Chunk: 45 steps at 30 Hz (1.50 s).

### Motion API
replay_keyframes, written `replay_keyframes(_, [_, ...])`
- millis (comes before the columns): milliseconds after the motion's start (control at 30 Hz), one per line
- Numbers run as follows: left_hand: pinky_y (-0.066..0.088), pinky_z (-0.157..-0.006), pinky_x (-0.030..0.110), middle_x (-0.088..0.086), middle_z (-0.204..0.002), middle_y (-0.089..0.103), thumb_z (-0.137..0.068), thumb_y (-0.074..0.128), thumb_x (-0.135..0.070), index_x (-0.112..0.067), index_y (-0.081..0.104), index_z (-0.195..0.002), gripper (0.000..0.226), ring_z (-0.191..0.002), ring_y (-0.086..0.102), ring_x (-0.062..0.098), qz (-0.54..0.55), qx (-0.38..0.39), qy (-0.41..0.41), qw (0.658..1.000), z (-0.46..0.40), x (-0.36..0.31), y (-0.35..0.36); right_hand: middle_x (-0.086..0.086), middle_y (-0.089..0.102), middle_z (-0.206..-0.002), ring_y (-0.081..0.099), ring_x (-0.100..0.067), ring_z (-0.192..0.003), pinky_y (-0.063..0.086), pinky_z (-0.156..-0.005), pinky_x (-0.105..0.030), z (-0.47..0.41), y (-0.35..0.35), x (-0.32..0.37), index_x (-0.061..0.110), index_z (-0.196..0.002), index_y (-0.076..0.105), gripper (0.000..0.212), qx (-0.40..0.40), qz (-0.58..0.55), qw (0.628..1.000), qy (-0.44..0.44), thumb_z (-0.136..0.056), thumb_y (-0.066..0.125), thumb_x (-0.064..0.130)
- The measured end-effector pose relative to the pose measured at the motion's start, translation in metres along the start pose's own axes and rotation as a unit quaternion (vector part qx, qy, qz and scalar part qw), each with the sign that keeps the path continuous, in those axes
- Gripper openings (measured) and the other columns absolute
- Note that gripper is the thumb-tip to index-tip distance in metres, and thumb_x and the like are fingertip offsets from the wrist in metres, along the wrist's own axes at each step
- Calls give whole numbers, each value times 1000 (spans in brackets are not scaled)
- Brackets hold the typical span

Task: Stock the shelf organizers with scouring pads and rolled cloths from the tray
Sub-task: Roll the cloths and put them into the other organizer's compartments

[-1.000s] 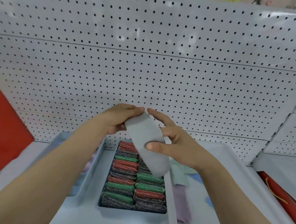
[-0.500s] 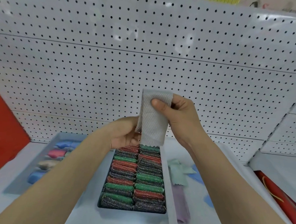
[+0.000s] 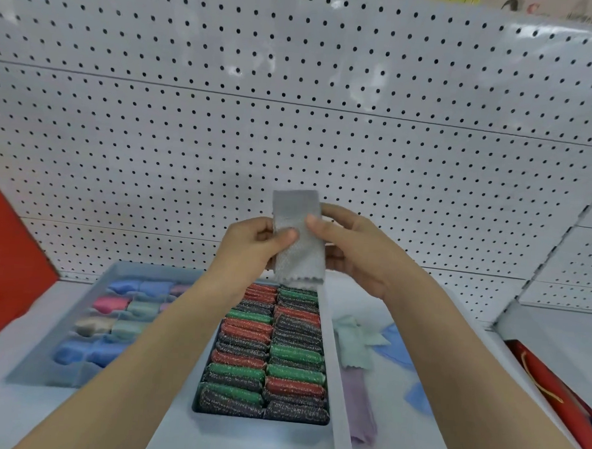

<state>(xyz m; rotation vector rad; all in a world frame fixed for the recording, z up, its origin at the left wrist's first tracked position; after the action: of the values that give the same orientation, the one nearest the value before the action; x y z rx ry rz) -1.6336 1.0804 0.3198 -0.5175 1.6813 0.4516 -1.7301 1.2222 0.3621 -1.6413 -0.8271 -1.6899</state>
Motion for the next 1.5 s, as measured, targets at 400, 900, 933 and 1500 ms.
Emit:
replay_keyframes(400, [59, -69, 27, 10, -86, 68, -83, 78, -16, -27, 58, -120, 44, -75, 68, 16, -67, 17, -2, 998, 16, -14, 17, -10, 68, -88, 64, -15, -72, 55, -67, -22, 17, -24, -17, 16, -109, 69, 37, -58, 124, 986, -92, -79, 77, -4])
replay_keyframes(900, [53, -85, 30, 3, -103, 70, -90, 69, -18, -14, 71, -97, 8, -93, 66, 17, -148, 54, 19, 987, 27, -23, 53, -5, 73, -95, 66, -11, -86, 53, -84, -22, 39, -74, -24, 8, -101, 73, 21, -27, 100, 992, -77, -84, 77, 18])
replay_keyframes(933, [56, -81, 29, 5, -97, 69, -92, 66, -14, -10, 69, -97, 8, -87, 67, 17, -101, 58, 2, 993, 28, -22, 56, -9, 73, -104, 68, -17, -96, 54, -91, -28, 40, -76, -27, 4, -107, 70, 27, -8, 72, 996, -59, -84, 76, 18])
replay_keyframes(1500, [51, -59, 24, 4, -88, 63, -93, 59, 2, -12, 67, -97, 17, -73, 59, 17, 60, 17, 44, 997, 20, -8, 21, -10, 64, -96, 57, -17, -77, 53, -65, -23, 12, -24, -40, 9, -112, 66, 25, 44, -200, 979, -17, -92, 57, -1])
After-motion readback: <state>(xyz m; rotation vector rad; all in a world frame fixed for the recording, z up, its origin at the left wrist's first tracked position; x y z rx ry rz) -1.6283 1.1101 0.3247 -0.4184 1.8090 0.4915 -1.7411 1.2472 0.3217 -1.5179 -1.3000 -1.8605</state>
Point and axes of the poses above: each hand's wrist, its own z-axis away from the middle knuckle, its own y-axis out of the palm, x = y × z, the point moved 1 cm from there along -z, towards the middle knuckle
